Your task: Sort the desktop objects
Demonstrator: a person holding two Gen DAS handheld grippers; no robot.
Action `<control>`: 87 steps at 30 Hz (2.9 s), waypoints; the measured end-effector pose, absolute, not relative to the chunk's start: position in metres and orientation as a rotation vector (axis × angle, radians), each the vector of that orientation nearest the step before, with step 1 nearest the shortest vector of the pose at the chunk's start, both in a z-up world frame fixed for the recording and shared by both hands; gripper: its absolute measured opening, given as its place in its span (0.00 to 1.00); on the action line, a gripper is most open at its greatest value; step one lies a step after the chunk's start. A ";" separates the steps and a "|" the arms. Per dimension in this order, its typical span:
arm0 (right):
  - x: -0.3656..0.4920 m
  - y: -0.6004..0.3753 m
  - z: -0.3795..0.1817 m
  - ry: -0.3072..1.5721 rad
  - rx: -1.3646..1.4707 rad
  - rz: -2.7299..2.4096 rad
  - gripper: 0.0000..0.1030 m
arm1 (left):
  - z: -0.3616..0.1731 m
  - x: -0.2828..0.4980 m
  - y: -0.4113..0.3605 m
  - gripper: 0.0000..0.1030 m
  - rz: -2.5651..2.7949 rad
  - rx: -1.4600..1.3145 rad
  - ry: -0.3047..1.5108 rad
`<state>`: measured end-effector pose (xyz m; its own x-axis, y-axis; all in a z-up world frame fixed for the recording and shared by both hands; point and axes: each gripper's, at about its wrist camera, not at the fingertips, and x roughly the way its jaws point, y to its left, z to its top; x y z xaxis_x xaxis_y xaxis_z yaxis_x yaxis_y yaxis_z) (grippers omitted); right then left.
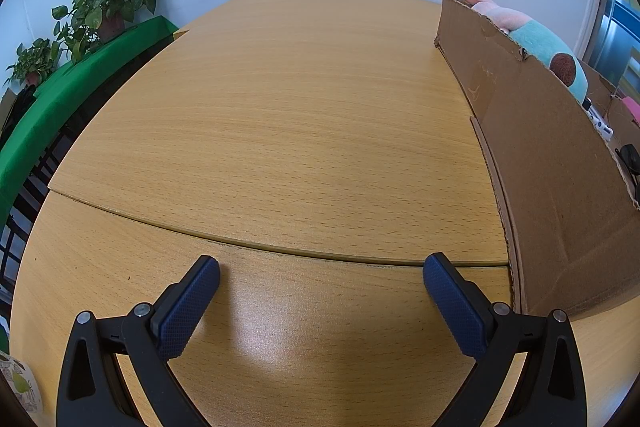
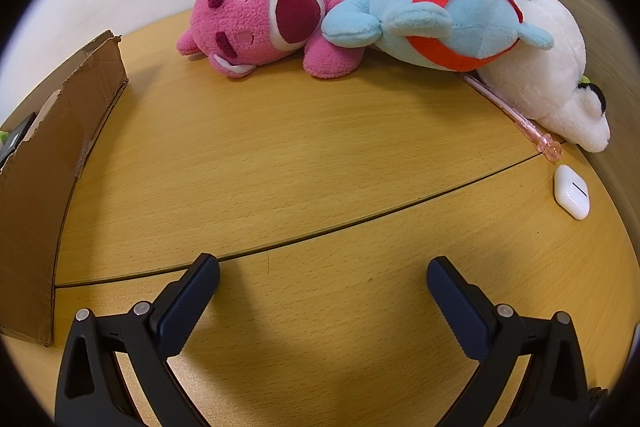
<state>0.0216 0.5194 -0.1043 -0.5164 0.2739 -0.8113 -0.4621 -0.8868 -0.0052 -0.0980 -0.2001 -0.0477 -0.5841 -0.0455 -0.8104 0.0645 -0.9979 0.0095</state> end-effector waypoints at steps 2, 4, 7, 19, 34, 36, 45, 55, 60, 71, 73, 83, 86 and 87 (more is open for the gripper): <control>0.022 0.519 -0.104 0.295 -1.230 2.399 1.00 | -0.047 -0.098 -0.200 1.00 -2.742 1.402 0.032; 0.022 0.519 -0.105 0.295 -1.230 2.399 1.00 | -0.048 -0.098 -0.200 1.00 -2.742 1.402 0.032; 0.022 0.519 -0.105 0.295 -1.230 2.398 1.00 | -0.047 -0.098 -0.201 1.00 -2.742 1.402 0.032; 0.022 0.518 -0.105 0.294 -1.229 2.398 1.00 | -0.047 -0.098 -0.201 1.00 -2.742 1.403 0.032; 0.021 0.519 -0.106 0.294 -1.229 2.397 1.00 | -0.047 -0.098 -0.201 1.00 -2.742 1.403 0.032; 0.021 0.519 -0.105 0.294 -1.229 2.397 1.00 | -0.047 -0.099 -0.201 1.00 -2.742 1.403 0.031; 0.021 0.522 -0.102 0.294 -1.229 2.397 1.00 | -0.047 -0.099 -0.201 1.00 -2.742 1.403 0.032; 0.023 0.528 -0.099 0.294 -1.230 2.398 1.00 | -0.046 -0.099 -0.201 1.00 -2.742 1.403 0.031; 0.021 0.523 -0.103 0.294 -1.228 2.399 1.00 | -0.046 -0.099 -0.201 1.00 -2.741 1.405 0.031; 0.022 0.524 -0.101 0.294 -1.229 2.398 1.00 | -0.045 -0.100 -0.201 1.00 -2.741 1.404 0.031; 0.023 0.524 -0.101 0.294 -1.229 2.398 1.00 | -0.045 -0.100 -0.201 1.00 -2.742 1.403 0.030; 0.025 0.527 -0.097 0.295 -1.227 2.399 1.00 | -0.045 -0.100 -0.201 1.00 -2.741 1.404 0.030; 0.025 0.527 -0.097 0.295 -1.227 2.399 1.00 | -0.045 -0.100 -0.201 1.00 -2.742 1.404 0.030; 0.026 0.528 -0.096 0.295 -1.227 2.399 1.00 | -0.045 -0.100 -0.201 1.00 -2.742 1.404 0.030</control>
<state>0.0256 0.5276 -0.0963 -0.5172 0.2758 -0.8102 -0.4638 -0.8859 -0.0055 -0.1001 -0.2008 -0.0448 -0.5832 -0.0455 -0.8111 0.0634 -0.9979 0.0104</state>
